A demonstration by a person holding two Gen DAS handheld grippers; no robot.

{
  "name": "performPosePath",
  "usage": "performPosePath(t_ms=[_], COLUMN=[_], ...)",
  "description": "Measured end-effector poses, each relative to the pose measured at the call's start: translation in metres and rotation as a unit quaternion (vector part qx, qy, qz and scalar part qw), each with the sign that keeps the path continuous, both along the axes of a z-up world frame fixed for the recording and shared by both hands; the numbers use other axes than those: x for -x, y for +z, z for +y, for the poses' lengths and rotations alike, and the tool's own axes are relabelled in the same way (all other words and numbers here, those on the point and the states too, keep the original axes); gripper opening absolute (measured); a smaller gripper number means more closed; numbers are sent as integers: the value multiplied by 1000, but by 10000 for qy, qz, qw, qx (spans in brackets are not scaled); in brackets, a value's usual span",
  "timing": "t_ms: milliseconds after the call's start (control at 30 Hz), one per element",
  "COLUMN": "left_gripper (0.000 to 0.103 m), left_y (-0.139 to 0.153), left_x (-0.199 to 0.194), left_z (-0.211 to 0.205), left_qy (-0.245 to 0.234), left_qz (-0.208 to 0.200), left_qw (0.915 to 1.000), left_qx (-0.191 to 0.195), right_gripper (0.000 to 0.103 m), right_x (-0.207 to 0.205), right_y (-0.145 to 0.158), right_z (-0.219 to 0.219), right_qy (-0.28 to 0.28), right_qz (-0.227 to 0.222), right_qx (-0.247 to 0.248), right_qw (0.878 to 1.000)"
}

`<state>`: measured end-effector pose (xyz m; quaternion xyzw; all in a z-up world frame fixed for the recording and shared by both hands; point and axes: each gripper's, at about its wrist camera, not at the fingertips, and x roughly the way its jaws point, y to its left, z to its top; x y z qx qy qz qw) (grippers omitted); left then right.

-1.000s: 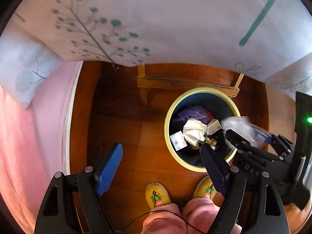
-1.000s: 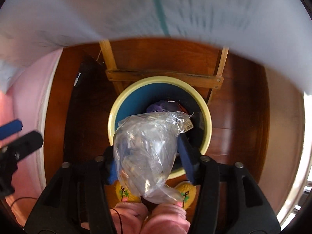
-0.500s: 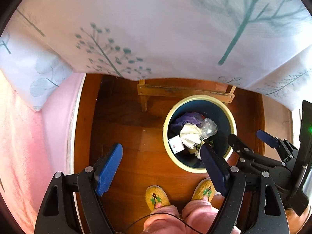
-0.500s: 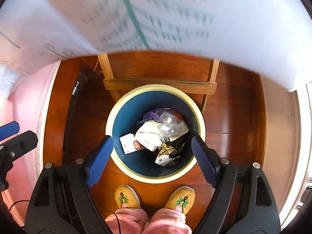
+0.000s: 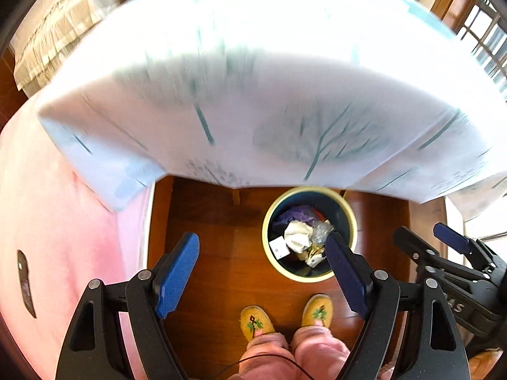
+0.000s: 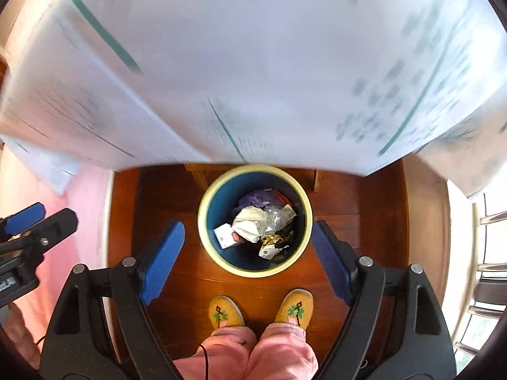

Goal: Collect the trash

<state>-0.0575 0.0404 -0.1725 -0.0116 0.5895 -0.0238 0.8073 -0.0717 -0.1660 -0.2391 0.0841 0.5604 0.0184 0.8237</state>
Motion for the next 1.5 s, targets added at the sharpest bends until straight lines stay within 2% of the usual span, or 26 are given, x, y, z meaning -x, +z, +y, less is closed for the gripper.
performPosePath(t_ms=[233, 533, 900, 1133, 1500], left_gripper=[84, 84, 84, 84, 84], left_y=[82, 168, 233, 257, 263], left_x=[-6, -14, -22, -27, -28], left_z=[-5, -10, -19, -26, -24], left_qy=[76, 175, 276, 139, 96], left_qz=[-347, -750, -1201, -1448, -1545], left_qw=[9993, 9970, 9924, 9894, 9880], left_qx=[103, 96, 38, 10, 1], right_gripper=[80, 80, 80, 80, 80], right_x=[0, -12, -14, -17, -17], right_y=[102, 205, 297, 324, 323], right_z=[-6, -8, -15, -11, -4], right_qy=[-69, 41, 56, 66, 75], right_qz=[-451, -838, -1327, -1551, -1566], right_qx=[-128, 95, 108, 114, 114], right_qw=[9989, 9964, 9911, 9878, 9876])
